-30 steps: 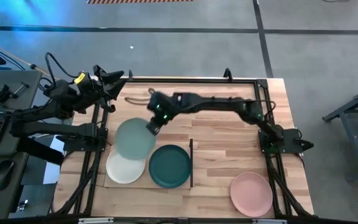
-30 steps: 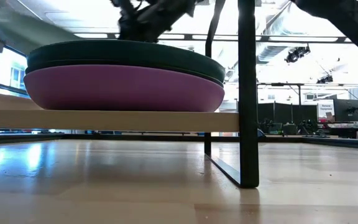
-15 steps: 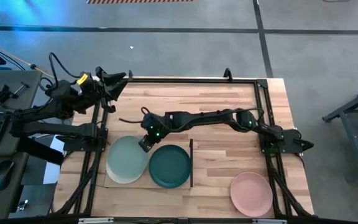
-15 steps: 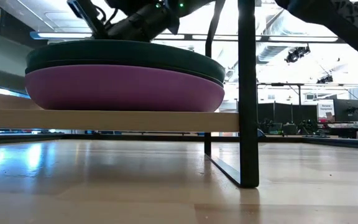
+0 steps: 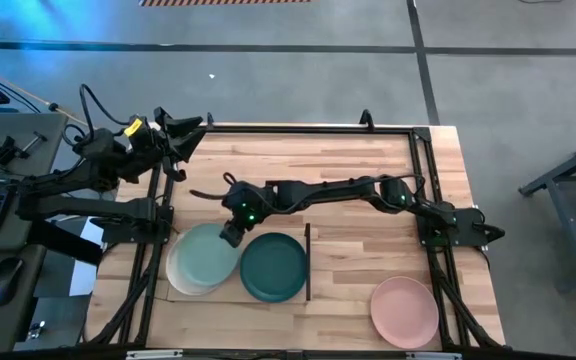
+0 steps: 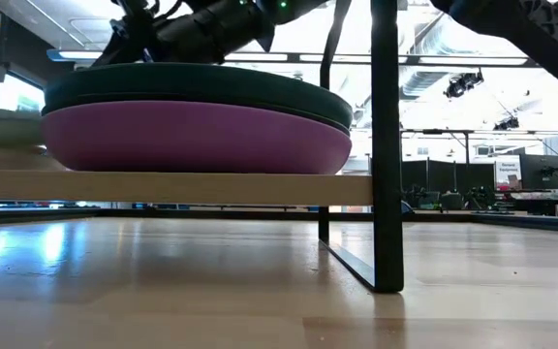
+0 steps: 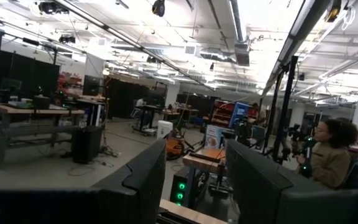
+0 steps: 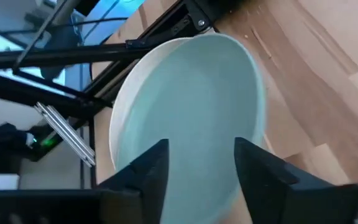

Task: Place and stack plates onto a shelf
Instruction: Stack the light pink plate on top of the blue plate on the shelf

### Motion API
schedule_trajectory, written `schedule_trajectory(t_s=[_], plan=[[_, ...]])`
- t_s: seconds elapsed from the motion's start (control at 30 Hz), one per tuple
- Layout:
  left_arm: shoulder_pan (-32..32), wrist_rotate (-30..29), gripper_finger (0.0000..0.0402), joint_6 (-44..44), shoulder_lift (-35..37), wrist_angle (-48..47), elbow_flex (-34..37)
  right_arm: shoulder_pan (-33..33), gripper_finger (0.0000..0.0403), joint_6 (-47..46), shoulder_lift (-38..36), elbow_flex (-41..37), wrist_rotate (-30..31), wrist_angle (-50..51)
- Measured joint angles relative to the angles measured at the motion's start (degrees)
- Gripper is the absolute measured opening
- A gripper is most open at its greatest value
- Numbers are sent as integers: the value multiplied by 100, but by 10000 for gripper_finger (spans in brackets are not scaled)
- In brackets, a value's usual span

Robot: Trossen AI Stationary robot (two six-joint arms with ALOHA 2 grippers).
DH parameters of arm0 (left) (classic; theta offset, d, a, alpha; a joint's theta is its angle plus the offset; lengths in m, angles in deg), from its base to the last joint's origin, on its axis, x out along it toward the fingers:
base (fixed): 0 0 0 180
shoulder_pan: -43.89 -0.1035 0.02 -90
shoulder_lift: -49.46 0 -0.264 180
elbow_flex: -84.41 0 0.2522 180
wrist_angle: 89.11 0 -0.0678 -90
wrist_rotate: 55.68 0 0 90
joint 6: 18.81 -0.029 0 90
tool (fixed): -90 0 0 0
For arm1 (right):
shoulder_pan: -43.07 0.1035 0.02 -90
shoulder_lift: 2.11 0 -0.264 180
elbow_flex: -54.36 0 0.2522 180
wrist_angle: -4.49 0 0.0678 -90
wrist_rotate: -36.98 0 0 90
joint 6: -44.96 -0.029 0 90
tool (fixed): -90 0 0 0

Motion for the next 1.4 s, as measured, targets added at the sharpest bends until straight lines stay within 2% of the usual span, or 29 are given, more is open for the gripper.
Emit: schedule_trajectory(t_s=[0.1,0.23,0.37,0.47,0.63,0.67,0.83,1.03,1.17,1.27,1.4], plan=[[0,0,156,36,-1,-3,0,-78,183,330,-29,0,-190,68],[0,0,156,36,0,-13,0,-242,190,707,-183,0,-452,200],[2,16,156,41,0,-75,0,-358,183,1046,-342,2,-182,670],[2,44,156,82,4,-165,0,-429,147,1185,-367,2,234,1084],[2,42,156,95,13,-591,0,-484,27,1430,-367,-87,498,1279],[3,42,156,109,11,-686,0,-492,14,1522,-366,-90,520,1324],[2,42,156,395,-9,-906,0,-531,15,2109,-445,-66,622,1998],[4,42,156,456,-11,-947,0,-696,3,3288,-1141,-208,1552,3216],[4,44,156,593,3,-1129,0,-1012,1,3429,-2032,-1345,1578,3153],[4,156,156,599,9,-1438,0,-1243,1,3252,-3183,-2802,1559,2484],[5,431,156,583,-54,-1532,134,-1379,0,2580,-4850,-4852,1232,1158]])
